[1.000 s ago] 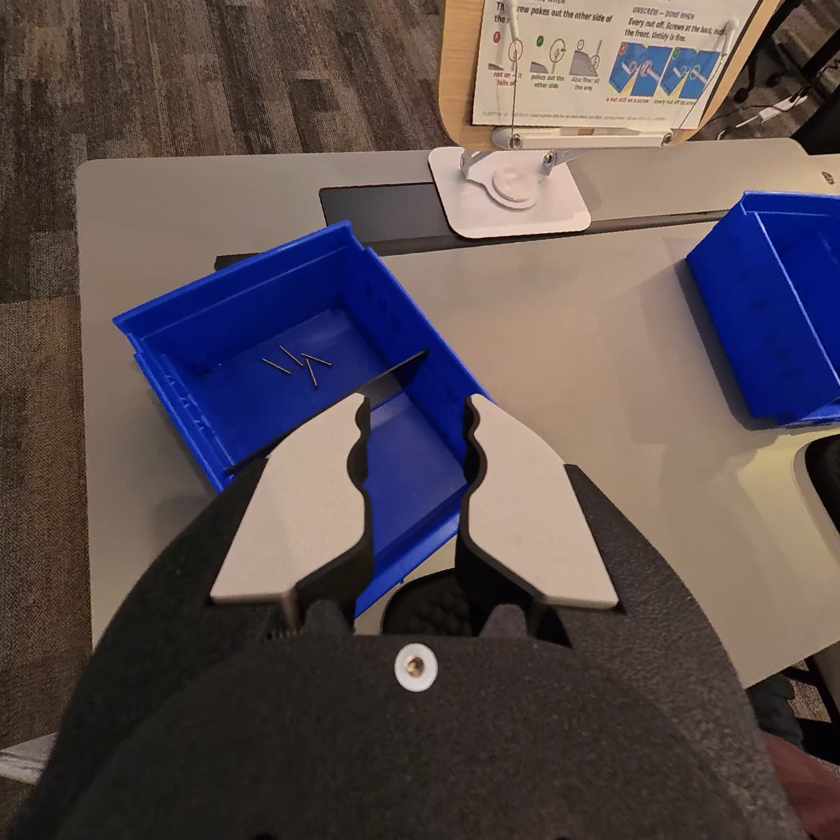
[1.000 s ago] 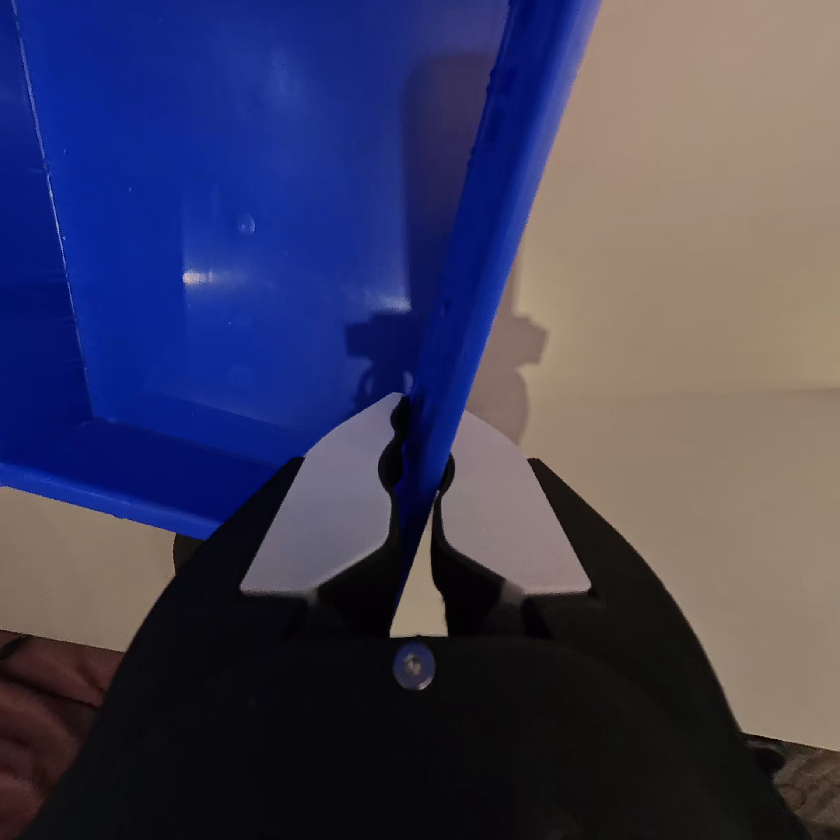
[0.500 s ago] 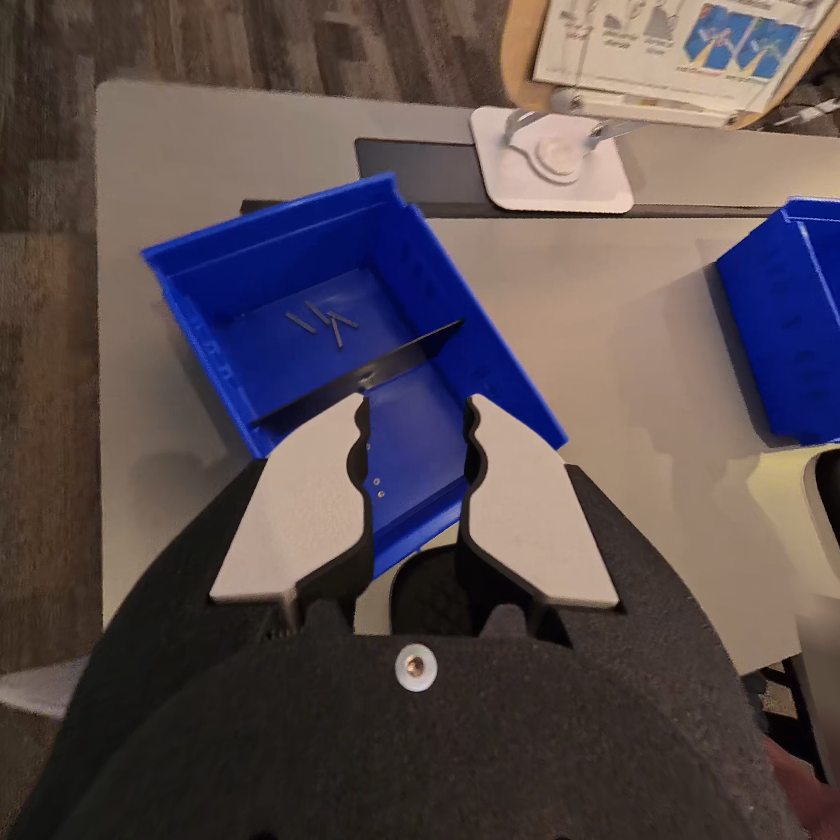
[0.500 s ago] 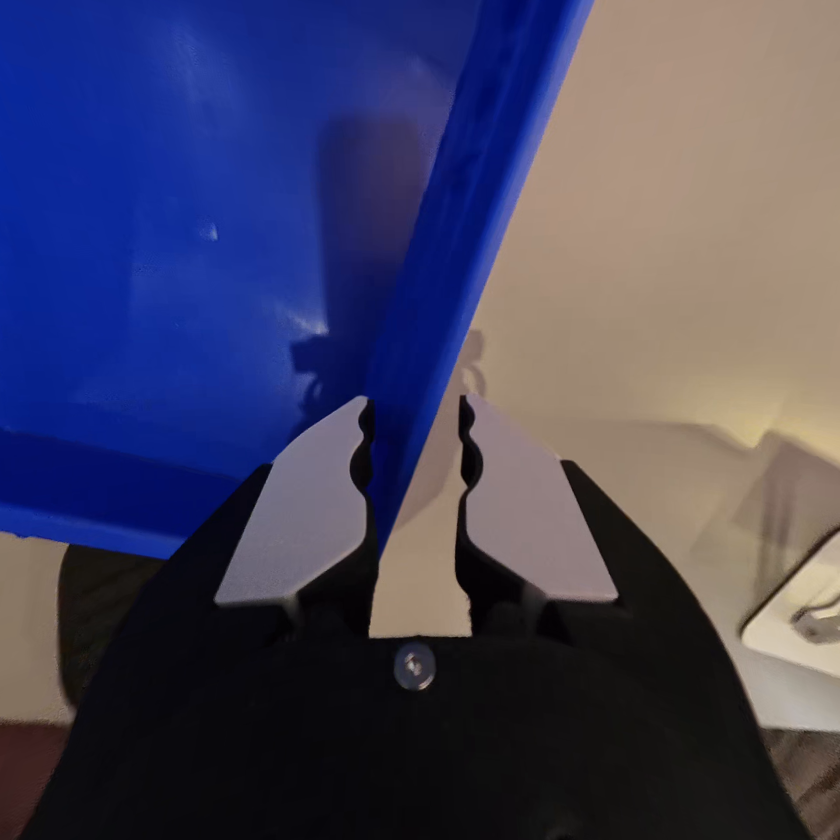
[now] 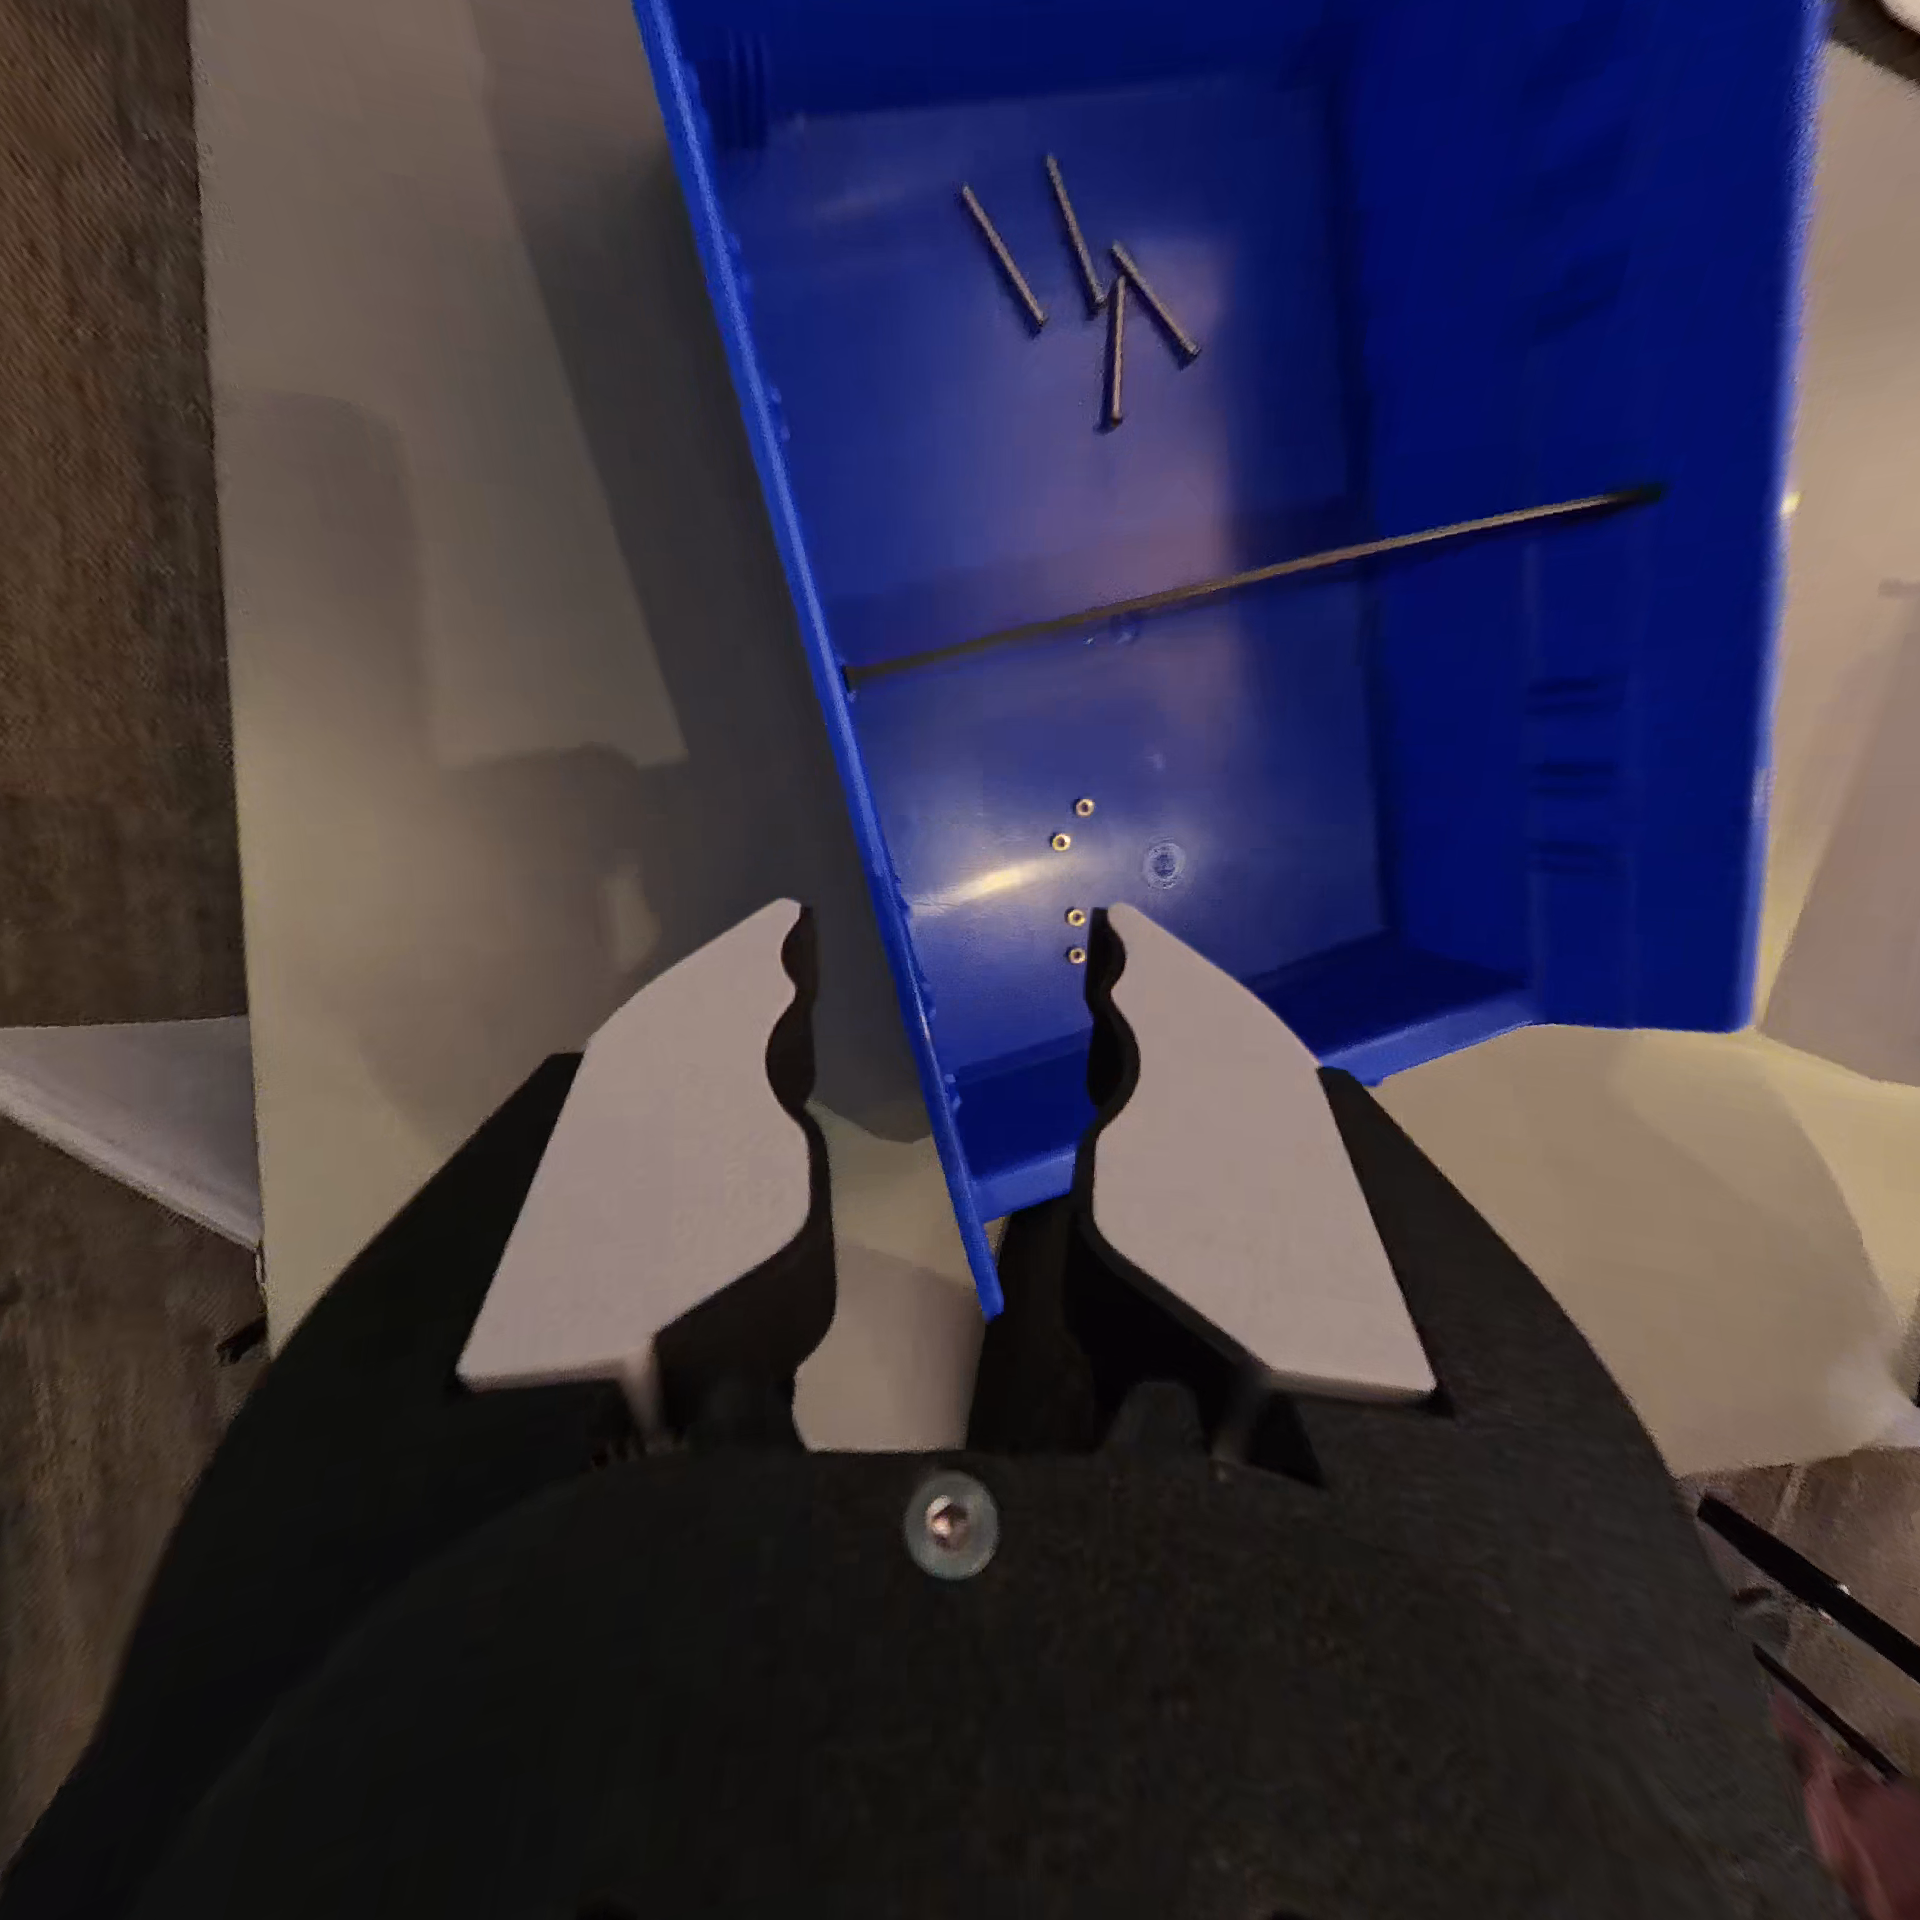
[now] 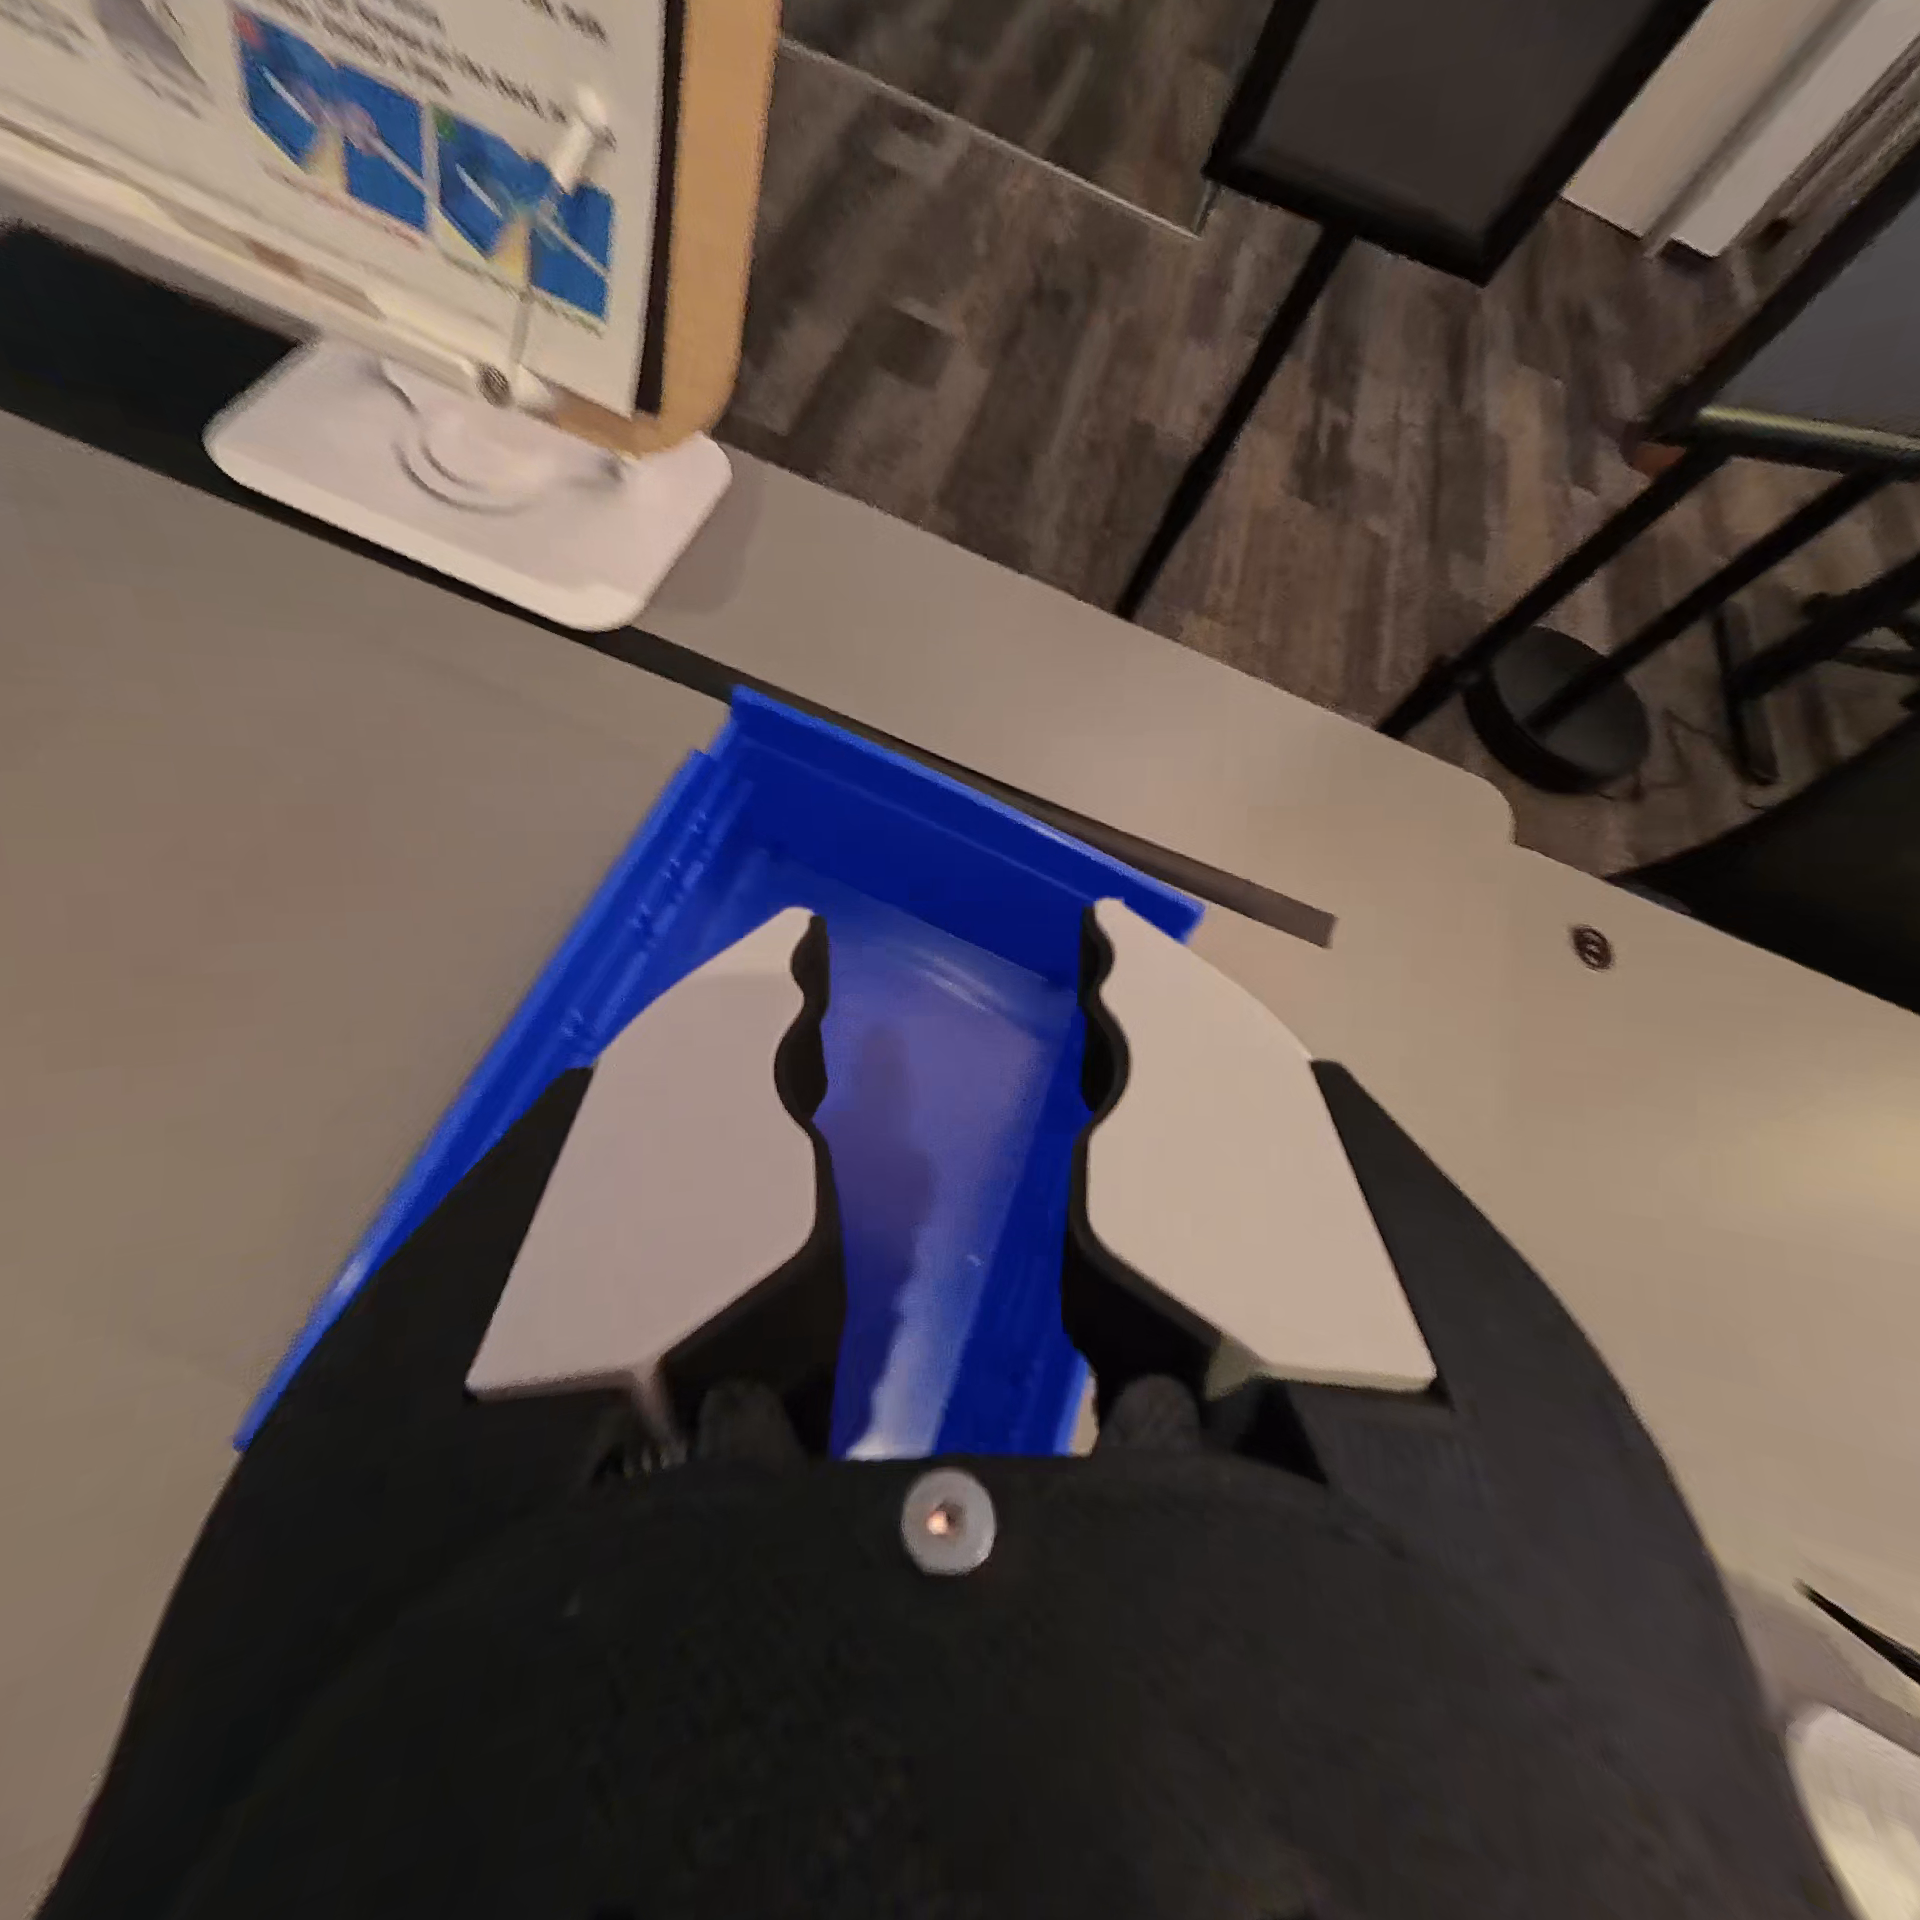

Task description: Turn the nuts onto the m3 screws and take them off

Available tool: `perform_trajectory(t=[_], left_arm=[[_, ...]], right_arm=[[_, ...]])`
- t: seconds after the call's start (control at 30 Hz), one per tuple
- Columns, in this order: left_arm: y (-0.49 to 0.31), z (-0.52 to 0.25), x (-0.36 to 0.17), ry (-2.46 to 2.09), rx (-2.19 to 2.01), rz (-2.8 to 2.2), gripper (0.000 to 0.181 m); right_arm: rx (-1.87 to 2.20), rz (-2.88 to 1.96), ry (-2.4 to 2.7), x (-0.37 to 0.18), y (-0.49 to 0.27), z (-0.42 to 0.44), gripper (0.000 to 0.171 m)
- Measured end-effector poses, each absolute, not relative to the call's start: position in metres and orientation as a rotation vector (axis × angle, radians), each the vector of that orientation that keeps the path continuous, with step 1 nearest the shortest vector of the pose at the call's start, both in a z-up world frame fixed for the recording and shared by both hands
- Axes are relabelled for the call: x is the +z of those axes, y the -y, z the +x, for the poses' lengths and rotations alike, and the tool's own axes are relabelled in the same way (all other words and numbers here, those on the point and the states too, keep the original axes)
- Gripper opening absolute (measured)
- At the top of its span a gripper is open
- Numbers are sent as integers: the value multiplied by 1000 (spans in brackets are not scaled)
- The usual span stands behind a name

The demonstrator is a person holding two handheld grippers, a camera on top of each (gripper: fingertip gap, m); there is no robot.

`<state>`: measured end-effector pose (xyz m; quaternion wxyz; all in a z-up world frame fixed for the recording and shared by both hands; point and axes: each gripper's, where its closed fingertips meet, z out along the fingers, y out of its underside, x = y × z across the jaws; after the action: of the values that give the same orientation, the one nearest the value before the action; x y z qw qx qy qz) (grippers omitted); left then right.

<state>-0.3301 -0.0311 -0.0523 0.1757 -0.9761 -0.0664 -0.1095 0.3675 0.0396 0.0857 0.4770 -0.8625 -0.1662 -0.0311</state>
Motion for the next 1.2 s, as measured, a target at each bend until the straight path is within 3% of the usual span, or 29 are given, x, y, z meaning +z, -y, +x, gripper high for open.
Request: perform_trajectory(t=[0.27,0.4,0.8,1.2], left_arm=[[34,-333,-90,206,-258,-2945,46],[34,-333,-105,167,-215,-3031,8],[3,-311,-109,-335,-76,-2998,9],[2,-313,-109,-498,-85,-2966,9]], right_arm=[[174,-2010,394,92,-42,342,48],[157,-2021,445,79,-48,338,48],[112,-2181,621,19,-70,304,48],[101,-2282,728,-21,-75,289,48]])
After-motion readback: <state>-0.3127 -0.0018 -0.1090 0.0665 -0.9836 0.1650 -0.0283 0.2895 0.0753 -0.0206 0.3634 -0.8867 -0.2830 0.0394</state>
